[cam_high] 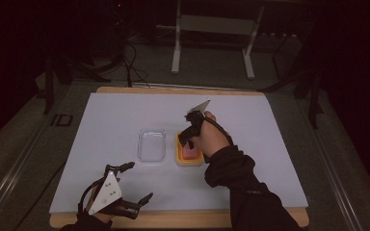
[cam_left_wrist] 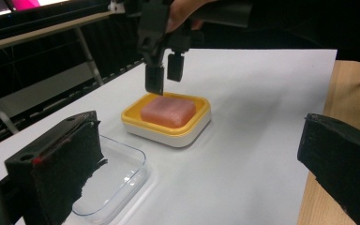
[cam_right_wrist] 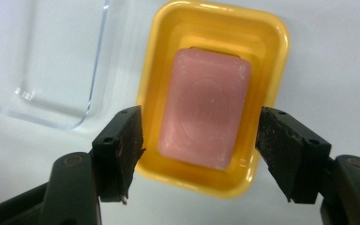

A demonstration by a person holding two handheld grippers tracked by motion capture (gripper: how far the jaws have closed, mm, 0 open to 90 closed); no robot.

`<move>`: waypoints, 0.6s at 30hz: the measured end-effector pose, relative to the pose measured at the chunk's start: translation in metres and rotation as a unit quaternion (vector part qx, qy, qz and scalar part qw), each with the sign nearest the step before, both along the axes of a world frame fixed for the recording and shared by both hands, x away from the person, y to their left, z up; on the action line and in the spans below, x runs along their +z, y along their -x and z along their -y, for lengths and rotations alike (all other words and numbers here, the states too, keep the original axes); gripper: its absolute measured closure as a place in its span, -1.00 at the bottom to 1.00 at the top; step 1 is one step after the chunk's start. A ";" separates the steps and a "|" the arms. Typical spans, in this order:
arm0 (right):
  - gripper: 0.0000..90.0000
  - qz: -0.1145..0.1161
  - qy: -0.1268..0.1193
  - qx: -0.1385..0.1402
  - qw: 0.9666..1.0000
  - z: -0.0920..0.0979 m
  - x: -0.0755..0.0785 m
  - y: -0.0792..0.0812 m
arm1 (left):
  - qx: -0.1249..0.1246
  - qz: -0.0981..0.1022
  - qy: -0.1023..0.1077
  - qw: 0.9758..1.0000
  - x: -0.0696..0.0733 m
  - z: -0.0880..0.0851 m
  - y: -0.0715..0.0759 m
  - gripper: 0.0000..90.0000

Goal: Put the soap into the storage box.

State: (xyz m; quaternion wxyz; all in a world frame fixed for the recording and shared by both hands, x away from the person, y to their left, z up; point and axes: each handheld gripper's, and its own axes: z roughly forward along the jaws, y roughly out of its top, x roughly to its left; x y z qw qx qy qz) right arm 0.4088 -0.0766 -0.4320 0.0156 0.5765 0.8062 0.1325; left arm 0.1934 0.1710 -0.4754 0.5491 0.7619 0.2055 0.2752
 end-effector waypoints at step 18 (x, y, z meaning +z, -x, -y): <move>-0.58 0.074 -0.027 0.141 0.987 0.050 0.000 0.021 | 0.001 -0.003 -0.001 1.000 0.000 0.000 -0.001 -0.99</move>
